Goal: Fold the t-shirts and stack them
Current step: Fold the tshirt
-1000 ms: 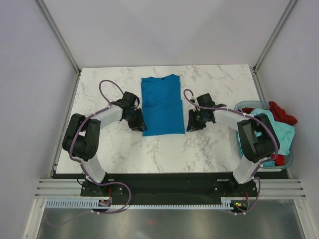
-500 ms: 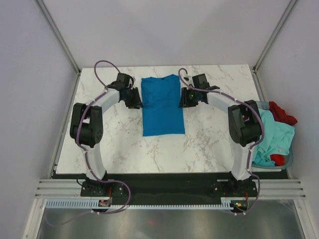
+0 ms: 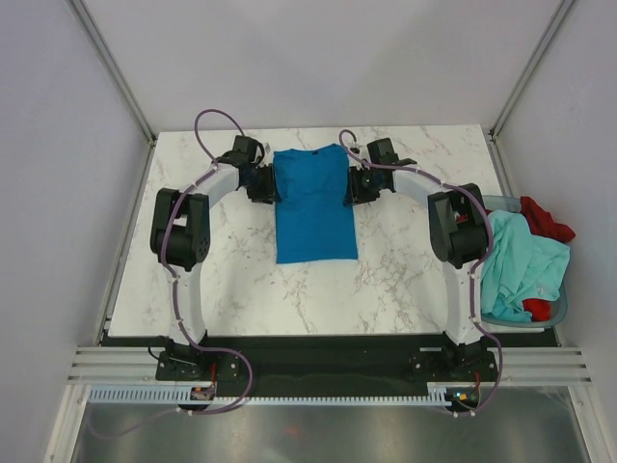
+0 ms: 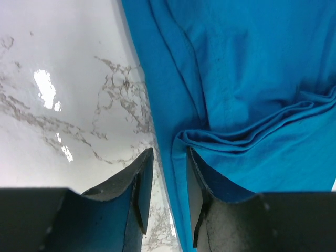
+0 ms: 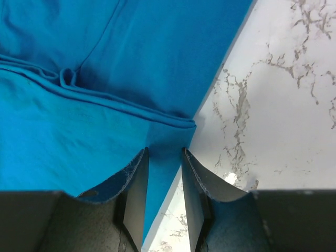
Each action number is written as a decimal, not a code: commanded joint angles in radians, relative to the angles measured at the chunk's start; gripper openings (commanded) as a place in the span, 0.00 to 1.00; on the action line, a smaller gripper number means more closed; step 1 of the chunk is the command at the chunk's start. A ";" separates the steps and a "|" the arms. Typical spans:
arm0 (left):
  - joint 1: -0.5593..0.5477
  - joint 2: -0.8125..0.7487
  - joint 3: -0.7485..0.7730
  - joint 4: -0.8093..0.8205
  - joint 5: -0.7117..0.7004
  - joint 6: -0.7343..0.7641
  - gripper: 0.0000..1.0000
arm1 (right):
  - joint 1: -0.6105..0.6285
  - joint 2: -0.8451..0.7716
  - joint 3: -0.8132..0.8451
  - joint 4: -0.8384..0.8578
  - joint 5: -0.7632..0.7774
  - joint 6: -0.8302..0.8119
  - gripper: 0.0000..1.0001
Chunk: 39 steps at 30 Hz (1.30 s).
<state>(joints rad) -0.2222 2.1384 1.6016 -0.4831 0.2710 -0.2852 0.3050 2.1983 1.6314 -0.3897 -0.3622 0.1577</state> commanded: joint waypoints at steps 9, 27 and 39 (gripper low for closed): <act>-0.002 0.043 0.081 0.024 0.059 0.080 0.36 | -0.021 0.020 0.058 -0.006 -0.015 -0.055 0.38; -0.002 -0.063 0.051 0.034 -0.030 -0.020 0.02 | -0.029 0.055 0.073 0.026 -0.080 -0.029 0.00; 0.007 0.024 0.070 0.040 -0.104 -0.040 0.02 | -0.026 0.046 0.070 0.052 -0.096 -0.006 0.02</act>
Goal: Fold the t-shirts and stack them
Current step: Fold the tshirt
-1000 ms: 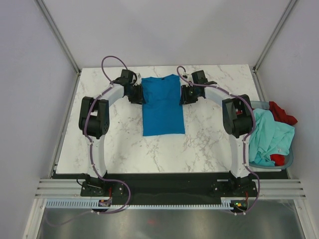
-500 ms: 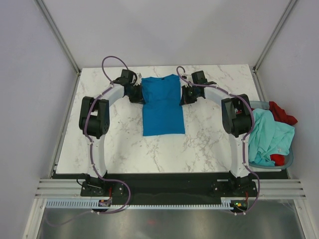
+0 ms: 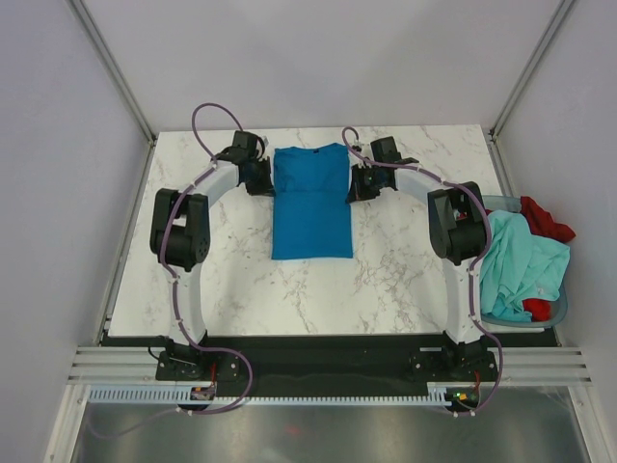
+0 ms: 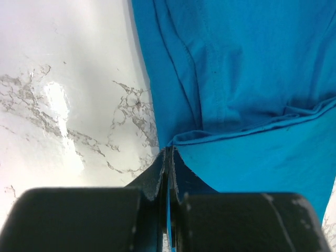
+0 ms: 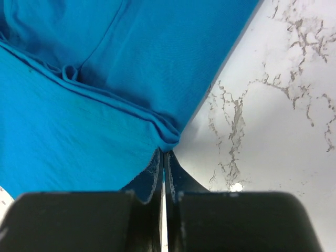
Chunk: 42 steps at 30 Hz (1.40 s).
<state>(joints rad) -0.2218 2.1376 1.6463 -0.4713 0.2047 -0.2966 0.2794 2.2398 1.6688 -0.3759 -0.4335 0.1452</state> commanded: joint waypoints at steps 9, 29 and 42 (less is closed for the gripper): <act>0.012 0.047 0.076 0.023 -0.024 -0.035 0.08 | -0.002 -0.052 0.022 0.014 0.053 0.059 0.39; -0.053 -0.315 -0.304 0.033 0.087 -0.157 0.37 | 0.040 -0.257 -0.138 0.003 0.089 0.149 0.19; -0.090 -0.251 -0.454 0.033 -0.045 -0.210 0.36 | 0.040 -0.074 -0.057 0.121 0.036 0.165 0.21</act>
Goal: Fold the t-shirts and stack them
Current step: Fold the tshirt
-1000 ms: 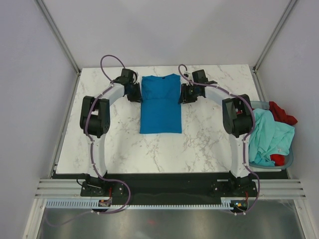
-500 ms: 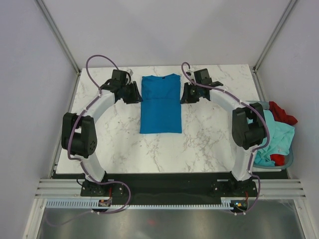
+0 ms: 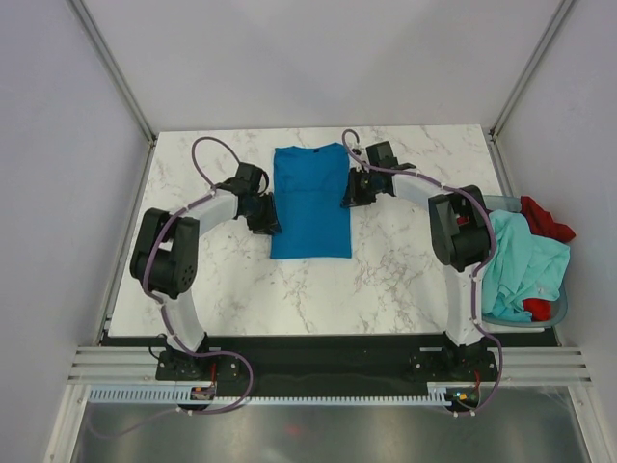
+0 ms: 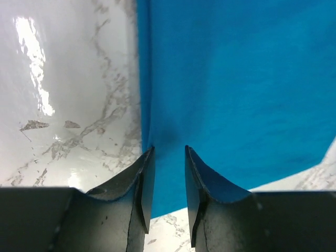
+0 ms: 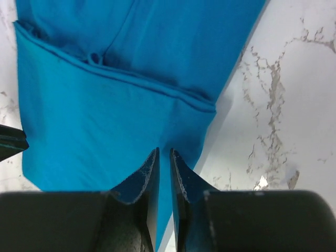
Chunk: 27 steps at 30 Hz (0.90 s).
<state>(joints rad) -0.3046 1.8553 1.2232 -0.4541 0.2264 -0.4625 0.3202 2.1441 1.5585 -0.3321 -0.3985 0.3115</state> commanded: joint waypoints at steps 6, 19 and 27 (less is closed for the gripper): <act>-0.011 0.010 -0.056 0.011 -0.098 -0.054 0.36 | -0.003 -0.022 0.120 0.024 0.018 0.024 0.27; -0.010 -0.231 -0.183 -0.024 0.082 -0.076 0.53 | 0.034 -0.475 -0.354 -0.105 0.208 0.383 0.57; -0.005 -0.286 -0.310 0.052 0.085 -0.157 0.53 | 0.060 -0.610 -0.619 0.036 0.208 0.532 0.54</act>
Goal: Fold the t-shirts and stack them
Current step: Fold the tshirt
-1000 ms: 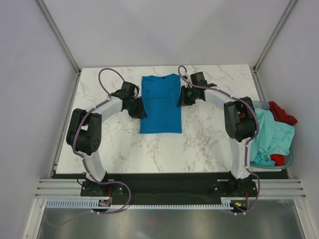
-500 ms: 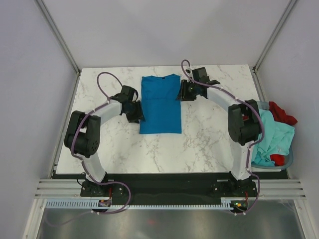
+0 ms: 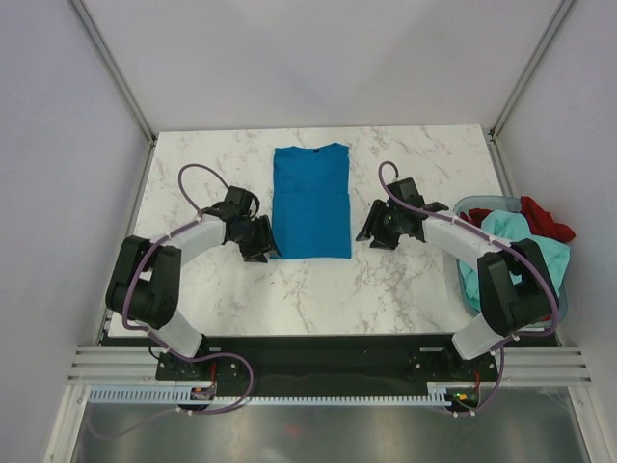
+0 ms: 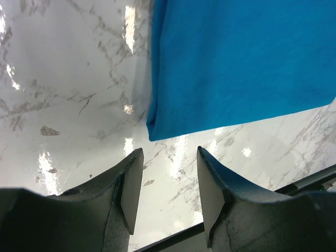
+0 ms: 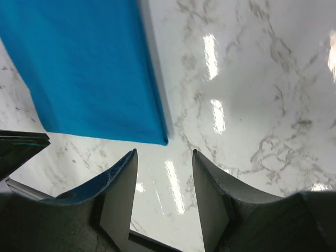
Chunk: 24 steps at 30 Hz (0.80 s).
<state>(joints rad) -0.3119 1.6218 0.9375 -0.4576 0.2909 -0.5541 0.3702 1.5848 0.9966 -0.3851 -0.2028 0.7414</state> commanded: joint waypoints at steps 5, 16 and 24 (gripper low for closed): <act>0.008 -0.027 -0.065 0.094 -0.001 -0.093 0.51 | 0.055 -0.057 -0.147 0.187 0.005 0.173 0.53; 0.022 -0.019 -0.083 0.131 -0.041 -0.119 0.47 | 0.108 -0.048 -0.276 0.370 0.052 0.254 0.51; 0.030 -0.057 -0.115 0.157 0.024 -0.148 0.48 | 0.133 -0.003 -0.320 0.451 0.065 0.286 0.47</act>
<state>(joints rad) -0.2893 1.6112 0.8406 -0.3401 0.2775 -0.6594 0.4896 1.5719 0.6941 -0.0071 -0.1661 0.9985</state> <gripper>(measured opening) 0.479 0.476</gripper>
